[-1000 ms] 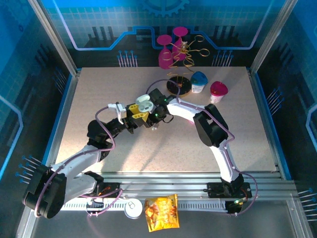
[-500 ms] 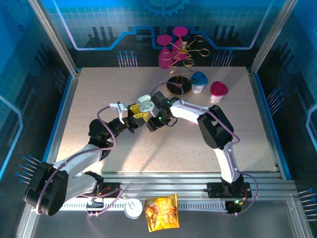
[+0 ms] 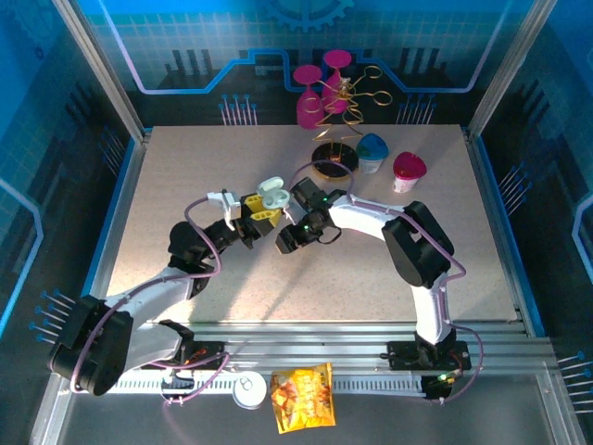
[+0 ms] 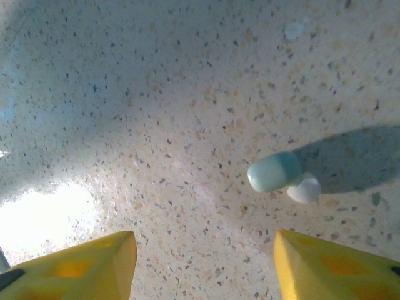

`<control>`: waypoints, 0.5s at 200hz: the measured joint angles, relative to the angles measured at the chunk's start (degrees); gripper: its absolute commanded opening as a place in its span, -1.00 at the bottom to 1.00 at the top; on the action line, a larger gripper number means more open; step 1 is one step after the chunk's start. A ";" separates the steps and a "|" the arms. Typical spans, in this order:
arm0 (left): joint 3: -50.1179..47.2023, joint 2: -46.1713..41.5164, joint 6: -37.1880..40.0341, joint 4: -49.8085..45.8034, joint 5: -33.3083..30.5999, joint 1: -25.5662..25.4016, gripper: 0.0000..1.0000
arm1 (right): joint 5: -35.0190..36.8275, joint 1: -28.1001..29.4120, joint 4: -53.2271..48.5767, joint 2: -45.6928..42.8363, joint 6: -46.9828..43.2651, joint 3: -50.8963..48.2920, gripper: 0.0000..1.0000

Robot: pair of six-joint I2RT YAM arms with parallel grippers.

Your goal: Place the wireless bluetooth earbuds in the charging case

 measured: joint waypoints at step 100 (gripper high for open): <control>0.00 -0.52 0.17 -0.24 0.00 0.00 -0.63 | -0.31 -1.20 0.76 7.04 -0.39 7.85 0.13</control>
